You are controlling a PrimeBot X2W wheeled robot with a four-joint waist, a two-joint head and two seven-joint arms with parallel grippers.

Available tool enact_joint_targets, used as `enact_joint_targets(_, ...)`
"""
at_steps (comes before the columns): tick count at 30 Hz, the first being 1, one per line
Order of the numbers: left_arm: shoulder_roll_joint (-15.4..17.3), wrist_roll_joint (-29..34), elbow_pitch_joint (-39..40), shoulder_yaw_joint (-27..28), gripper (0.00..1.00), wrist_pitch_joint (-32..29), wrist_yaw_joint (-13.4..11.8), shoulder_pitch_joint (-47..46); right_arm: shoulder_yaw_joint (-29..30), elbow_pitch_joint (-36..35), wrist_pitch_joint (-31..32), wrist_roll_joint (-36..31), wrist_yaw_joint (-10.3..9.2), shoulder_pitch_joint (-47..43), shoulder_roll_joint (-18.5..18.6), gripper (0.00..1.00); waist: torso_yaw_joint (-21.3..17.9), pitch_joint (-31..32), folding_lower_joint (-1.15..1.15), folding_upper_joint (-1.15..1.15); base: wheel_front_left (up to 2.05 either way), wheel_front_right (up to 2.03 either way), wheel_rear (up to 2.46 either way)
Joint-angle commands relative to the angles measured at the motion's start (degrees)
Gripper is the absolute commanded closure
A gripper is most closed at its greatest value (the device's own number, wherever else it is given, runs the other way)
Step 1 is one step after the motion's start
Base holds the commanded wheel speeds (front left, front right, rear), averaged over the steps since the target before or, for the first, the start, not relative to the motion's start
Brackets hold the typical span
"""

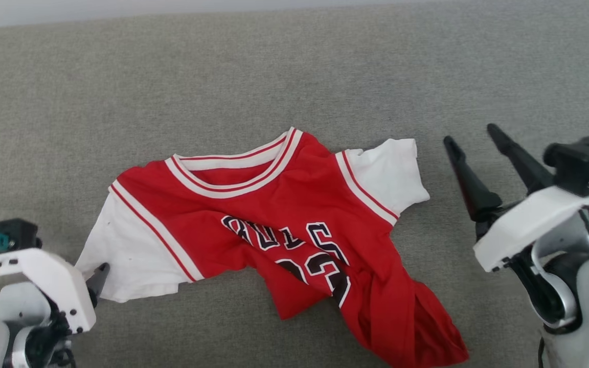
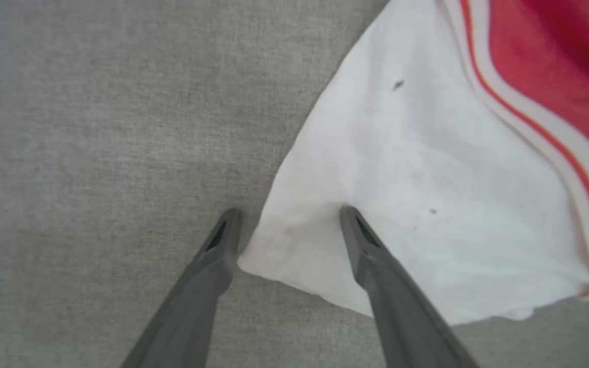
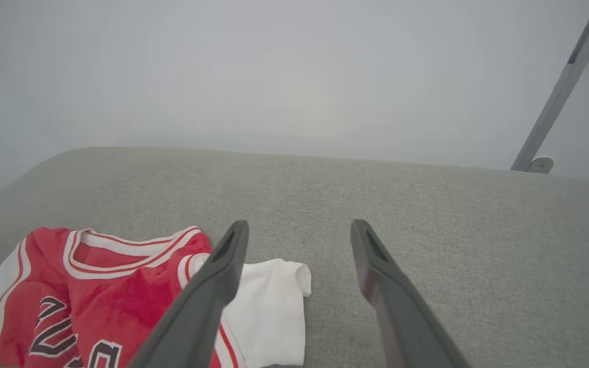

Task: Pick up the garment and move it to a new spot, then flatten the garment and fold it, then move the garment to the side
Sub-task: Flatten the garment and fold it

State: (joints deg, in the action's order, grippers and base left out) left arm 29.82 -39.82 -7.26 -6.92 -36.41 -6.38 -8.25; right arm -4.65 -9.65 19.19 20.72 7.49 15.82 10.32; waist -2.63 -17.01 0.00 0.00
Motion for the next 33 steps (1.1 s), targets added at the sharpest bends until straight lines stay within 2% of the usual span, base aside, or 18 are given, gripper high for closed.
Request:
enact_joint_targets(1, -1.0, -0.8, -1.4, -2.1, 0.0, -2.9, 0.1, -1.3, -1.0, 2.3, 1.3, 0.5, 0.0, 1.6, 1.0, 0.0, 0.5, -0.5, 0.0, 0.0, 0.0, 0.0, 0.0)
enact_joint_targets(3, -1.2, -1.1, -1.8, -2.6, 0.0, -4.1, 0.2, -2.0, -1.7, 3.5, 2.1, 1.1, 0.0, 2.2, 1.4, 0.0, 0.7, -0.7, 0.0, 0.0, 0.0, 0.0, 0.0)
enact_joint_targets(4, -1.2, -1.1, -2.0, -3.4, 0.39, -5.3, 0.7, -2.7, -2.3, 4.8, 3.2, 1.8, 0.0, 3.0, 1.6, 0.0, 0.9, -0.8, 0.0, 0.0, 0.0, 0.0, 0.0)
enact_joint_targets(5, -1.2, -1.0, -2.2, -4.4, 1.0, -6.5, 1.2, -3.5, -2.6, 6.3, 4.3, 2.0, 0.0, 4.0, 2.2, 0.0, 1.2, -1.1, 0.0, 0.0, 0.0, 0.0, 0.0)
enact_joint_targets(14, -2.8, 0.1, -2.5, -8.4, 1.0, -10.0, 2.6, -10.4, -7.8, 19.1, 16.2, 5.2, 0.0, 13.6, 5.8, 0.0, 4.5, -3.1, 0.0, 0.0, 0.0, 0.0, 0.0)
enact_joint_targets(21, -4.8, 0.2, -3.4, -9.7, 1.0, -9.5, 2.9, -12.8, -10.6, 27.1, 24.3, 6.7, 0.0, 18.9, 6.8, 0.0, 7.0, -4.6, 0.0, 0.0, 0.0, 0.0, 0.0)
enact_joint_targets(28, -6.0, -0.3, -4.7, -10.1, 1.0, -8.4, 3.1, -14.3, -17.8, 35.4, 31.5, 9.8, 0.05, 20.4, 6.7, 0.0, 8.2, -5.4, 0.0, 0.0, 0.0, 0.0, 0.0)
enact_joint_targets(29, -6.1, -0.2, -5.0, -10.2, 1.0, -8.3, 3.1, -14.5, -18.6, 35.9, 32.2, 10.6, 0.16, 20.4, 6.8, 0.57, 8.4, -5.4, 0.0, 0.0, 0.0, 0.0, 0.0)
enact_joint_targets(30, -6.2, -0.2, -5.2, -10.1, 1.0, -8.1, 3.1, -14.8, -19.0, 36.0, 32.2, 11.2, 0.16, 20.6, 7.1, 1.0, 8.5, -5.3, 0.0, 0.0, 0.0, 0.0, 0.0)
enact_joint_targets(33, -5.8, -0.7, -5.3, -9.5, 1.0, -8.0, 3.4, -16.2, -19.1, 34.9, 31.3, 13.2, 0.13, 22.3, 8.7, 1.0, 8.4, -4.7, 0.0, 0.0, 0.0, 0.0, 0.0)
